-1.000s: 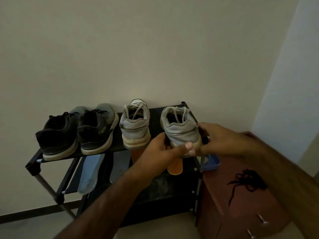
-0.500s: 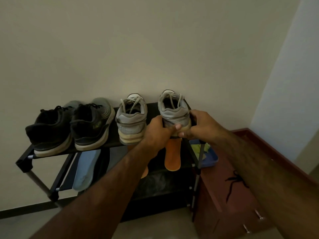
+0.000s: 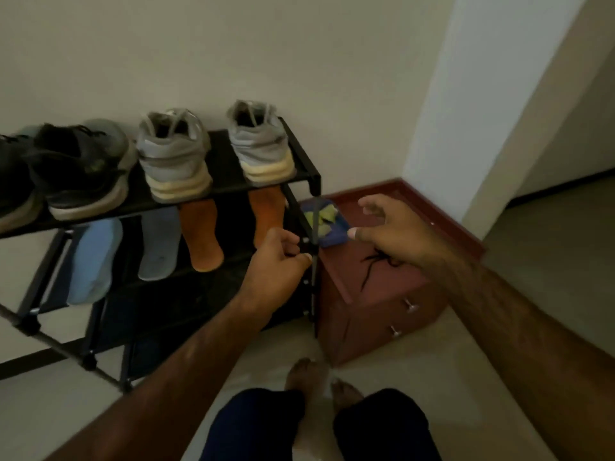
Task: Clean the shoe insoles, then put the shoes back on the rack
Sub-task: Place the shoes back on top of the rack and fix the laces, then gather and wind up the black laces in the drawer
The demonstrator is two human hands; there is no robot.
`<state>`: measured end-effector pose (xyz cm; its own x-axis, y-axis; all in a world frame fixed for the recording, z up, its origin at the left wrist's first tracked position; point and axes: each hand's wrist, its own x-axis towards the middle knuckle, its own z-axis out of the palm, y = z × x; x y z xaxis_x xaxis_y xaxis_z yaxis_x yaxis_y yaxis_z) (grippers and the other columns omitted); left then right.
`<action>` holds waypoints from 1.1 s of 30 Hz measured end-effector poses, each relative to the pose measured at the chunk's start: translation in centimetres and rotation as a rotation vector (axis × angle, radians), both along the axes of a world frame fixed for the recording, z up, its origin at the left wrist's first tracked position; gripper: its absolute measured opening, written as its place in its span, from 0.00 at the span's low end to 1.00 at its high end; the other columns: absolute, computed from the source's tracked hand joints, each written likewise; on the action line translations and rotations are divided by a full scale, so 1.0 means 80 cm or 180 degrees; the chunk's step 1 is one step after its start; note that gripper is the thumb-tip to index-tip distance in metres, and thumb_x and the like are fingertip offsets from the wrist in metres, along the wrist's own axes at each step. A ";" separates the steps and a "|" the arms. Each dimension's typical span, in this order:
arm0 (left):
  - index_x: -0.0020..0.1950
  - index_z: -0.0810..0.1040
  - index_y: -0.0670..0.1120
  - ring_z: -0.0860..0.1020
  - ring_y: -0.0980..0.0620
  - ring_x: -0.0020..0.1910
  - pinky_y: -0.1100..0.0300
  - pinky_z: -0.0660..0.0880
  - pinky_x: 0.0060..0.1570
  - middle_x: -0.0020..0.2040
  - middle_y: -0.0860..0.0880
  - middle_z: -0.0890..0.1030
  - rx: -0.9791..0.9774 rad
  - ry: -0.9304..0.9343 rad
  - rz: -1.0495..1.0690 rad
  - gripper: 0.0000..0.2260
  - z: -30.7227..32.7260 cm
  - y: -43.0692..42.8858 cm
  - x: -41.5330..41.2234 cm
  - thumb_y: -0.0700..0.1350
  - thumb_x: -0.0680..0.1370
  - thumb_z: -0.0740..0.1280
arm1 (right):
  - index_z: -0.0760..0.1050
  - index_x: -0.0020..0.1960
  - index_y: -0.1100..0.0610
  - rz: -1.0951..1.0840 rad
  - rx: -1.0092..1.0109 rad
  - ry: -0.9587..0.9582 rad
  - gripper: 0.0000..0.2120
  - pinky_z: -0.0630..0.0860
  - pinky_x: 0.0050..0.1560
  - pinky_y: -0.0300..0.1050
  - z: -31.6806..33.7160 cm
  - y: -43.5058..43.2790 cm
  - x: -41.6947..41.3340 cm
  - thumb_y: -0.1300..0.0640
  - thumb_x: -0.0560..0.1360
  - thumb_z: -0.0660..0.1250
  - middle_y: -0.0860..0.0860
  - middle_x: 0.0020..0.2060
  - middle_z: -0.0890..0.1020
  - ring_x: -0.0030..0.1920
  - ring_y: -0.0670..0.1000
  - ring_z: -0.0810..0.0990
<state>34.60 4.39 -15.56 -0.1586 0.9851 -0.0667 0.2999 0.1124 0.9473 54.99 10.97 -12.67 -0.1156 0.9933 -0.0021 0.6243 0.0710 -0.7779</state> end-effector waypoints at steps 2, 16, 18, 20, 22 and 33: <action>0.56 0.74 0.49 0.80 0.47 0.48 0.49 0.78 0.48 0.50 0.46 0.80 -0.0127 -0.0010 -0.0209 0.09 -0.023 0.000 0.025 0.40 0.79 0.70 | 0.74 0.73 0.54 -0.0150 -0.0104 0.0013 0.29 0.72 0.63 0.43 -0.017 -0.016 0.030 0.56 0.74 0.78 0.50 0.67 0.78 0.66 0.48 0.76; 0.49 0.77 0.54 0.77 0.49 0.43 0.57 0.72 0.41 0.45 0.52 0.79 -0.0998 -0.0332 -0.0909 0.09 -0.229 0.049 0.208 0.39 0.78 0.70 | 0.81 0.54 0.50 -0.1237 -0.0807 0.0433 0.13 0.72 0.58 0.40 -0.255 -0.014 0.195 0.64 0.74 0.75 0.47 0.53 0.83 0.59 0.48 0.80; 0.48 0.77 0.55 0.78 0.51 0.46 0.58 0.75 0.44 0.47 0.54 0.79 -0.1102 -0.0269 -0.0981 0.11 -0.260 0.065 0.228 0.37 0.79 0.69 | 0.80 0.47 0.45 -0.1248 -0.0916 0.0332 0.14 0.71 0.57 0.40 -0.291 -0.003 0.209 0.64 0.74 0.74 0.39 0.49 0.81 0.54 0.43 0.79; 0.53 0.78 0.53 0.79 0.53 0.48 0.62 0.75 0.45 0.50 0.55 0.80 -0.1169 -0.0243 -0.1105 0.11 -0.291 0.084 0.249 0.36 0.79 0.68 | 0.78 0.44 0.40 -0.1220 -0.0985 0.0232 0.17 0.71 0.55 0.40 -0.325 0.008 0.221 0.63 0.74 0.73 0.35 0.47 0.80 0.48 0.38 0.77; 0.61 0.78 0.49 0.78 0.58 0.45 0.70 0.73 0.39 0.52 0.52 0.81 -0.1259 -0.0159 -0.1281 0.13 -0.318 0.107 0.269 0.35 0.79 0.67 | 0.79 0.43 0.37 -0.1150 -0.0948 0.0160 0.18 0.72 0.51 0.37 -0.354 0.025 0.228 0.62 0.74 0.72 0.36 0.47 0.82 0.44 0.35 0.76; 0.67 0.79 0.46 0.81 0.52 0.52 0.68 0.73 0.43 0.56 0.49 0.83 -0.1247 0.0381 -0.1559 0.16 -0.377 0.170 0.318 0.35 0.81 0.63 | 0.82 0.46 0.42 -0.1075 -0.0650 0.0125 0.11 0.77 0.50 0.38 -0.441 0.082 0.234 0.58 0.78 0.70 0.40 0.45 0.86 0.47 0.42 0.84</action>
